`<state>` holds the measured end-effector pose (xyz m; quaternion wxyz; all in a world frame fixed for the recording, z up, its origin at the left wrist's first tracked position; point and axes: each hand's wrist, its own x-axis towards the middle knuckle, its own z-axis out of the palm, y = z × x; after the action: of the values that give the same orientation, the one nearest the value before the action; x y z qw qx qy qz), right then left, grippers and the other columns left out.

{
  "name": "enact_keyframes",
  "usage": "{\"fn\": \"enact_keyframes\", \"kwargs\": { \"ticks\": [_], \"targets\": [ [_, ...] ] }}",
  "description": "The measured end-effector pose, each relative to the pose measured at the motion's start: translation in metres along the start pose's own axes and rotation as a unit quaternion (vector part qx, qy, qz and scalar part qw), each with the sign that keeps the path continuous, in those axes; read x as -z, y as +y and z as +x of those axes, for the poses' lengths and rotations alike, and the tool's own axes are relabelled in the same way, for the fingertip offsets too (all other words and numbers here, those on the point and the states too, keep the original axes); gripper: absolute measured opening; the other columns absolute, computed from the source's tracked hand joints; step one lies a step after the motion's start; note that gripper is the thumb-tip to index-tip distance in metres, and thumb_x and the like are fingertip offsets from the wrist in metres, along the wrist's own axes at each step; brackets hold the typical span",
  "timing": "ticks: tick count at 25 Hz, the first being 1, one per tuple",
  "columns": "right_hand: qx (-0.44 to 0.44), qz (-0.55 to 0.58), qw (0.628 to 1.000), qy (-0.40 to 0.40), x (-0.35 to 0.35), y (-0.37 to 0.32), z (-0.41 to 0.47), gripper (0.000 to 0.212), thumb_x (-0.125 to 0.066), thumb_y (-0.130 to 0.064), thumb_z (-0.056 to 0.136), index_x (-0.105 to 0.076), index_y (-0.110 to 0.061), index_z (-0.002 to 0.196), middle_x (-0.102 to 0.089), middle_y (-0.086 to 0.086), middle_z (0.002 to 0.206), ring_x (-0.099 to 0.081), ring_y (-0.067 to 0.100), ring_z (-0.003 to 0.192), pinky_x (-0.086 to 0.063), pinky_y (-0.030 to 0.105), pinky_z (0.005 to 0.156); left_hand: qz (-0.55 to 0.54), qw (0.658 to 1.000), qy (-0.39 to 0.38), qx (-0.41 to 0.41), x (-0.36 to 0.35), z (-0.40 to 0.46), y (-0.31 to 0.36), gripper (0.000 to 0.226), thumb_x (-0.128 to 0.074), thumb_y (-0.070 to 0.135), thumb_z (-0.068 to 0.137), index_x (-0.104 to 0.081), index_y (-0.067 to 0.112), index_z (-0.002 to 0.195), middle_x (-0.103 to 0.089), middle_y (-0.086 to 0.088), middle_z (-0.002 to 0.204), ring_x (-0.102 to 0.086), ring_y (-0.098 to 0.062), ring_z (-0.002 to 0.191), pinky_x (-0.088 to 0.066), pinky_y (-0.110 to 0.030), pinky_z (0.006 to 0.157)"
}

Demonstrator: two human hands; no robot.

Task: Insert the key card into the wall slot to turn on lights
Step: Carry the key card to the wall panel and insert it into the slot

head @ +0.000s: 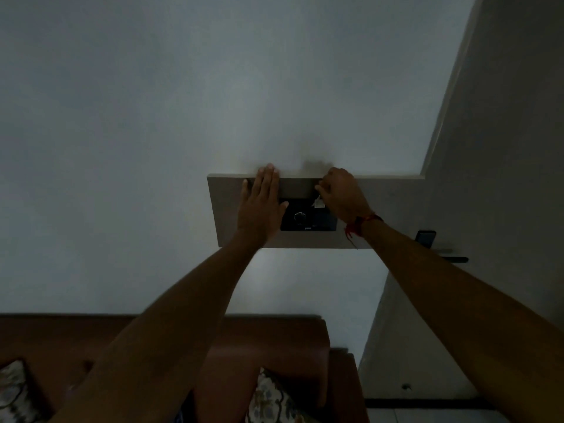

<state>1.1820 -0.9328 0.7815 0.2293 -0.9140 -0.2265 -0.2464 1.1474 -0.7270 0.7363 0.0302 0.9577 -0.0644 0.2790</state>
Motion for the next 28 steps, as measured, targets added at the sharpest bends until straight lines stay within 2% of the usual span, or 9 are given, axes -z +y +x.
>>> {"fn": "enact_keyframes", "kwargs": {
  "ticks": [5,15,23,28],
  "targets": [
    [0.024,-0.020,1.000,0.001,-0.005,0.004,-0.004,0.025,-0.053,-0.016,0.096,-0.062,0.001,0.081,-0.057,0.019,0.093,-0.051,0.029,0.089,-0.032,0.026,0.074,-0.010,0.999,0.033,-0.003,-0.012,0.000,-0.004,0.080,-0.042,0.045,0.106,-0.004,0.009,0.166,0.000,-0.010,0.176,0.000,-0.027,0.163,-0.009,-0.057,0.132],
    [0.062,-0.032,0.997,0.024,-0.008,0.008,-0.007,0.020,-0.050,-0.013,0.097,-0.060,0.002,0.089,-0.057,0.019,0.098,-0.051,0.030,0.092,-0.034,0.026,0.076,0.002,0.993,0.120,-0.007,-0.046,0.006,-0.013,0.078,-0.042,0.047,0.105,-0.009,0.011,0.166,-0.007,-0.009,0.176,-0.007,-0.026,0.163,-0.011,-0.056,0.131],
    [0.079,-0.047,0.993,0.071,-0.018,0.012,-0.007,0.017,-0.051,-0.012,0.095,-0.059,0.001,0.089,-0.057,0.018,0.098,-0.051,0.029,0.090,-0.045,0.036,0.076,0.020,0.985,0.169,0.015,-0.074,0.018,-0.014,0.073,-0.034,0.050,0.108,-0.013,0.010,0.165,-0.014,-0.011,0.174,-0.014,-0.028,0.162,-0.015,-0.058,0.130],
    [0.086,-0.071,0.991,0.079,-0.020,0.008,-0.015,0.016,-0.049,-0.005,0.094,-0.057,0.002,0.082,-0.058,0.019,0.089,-0.051,0.033,0.083,-0.047,0.042,0.077,0.025,0.984,0.175,0.012,-0.077,0.017,-0.015,0.071,-0.032,0.046,0.110,-0.004,0.012,0.166,-0.001,-0.004,0.176,0.000,-0.022,0.163,-0.014,-0.058,0.131]
  ]
}}
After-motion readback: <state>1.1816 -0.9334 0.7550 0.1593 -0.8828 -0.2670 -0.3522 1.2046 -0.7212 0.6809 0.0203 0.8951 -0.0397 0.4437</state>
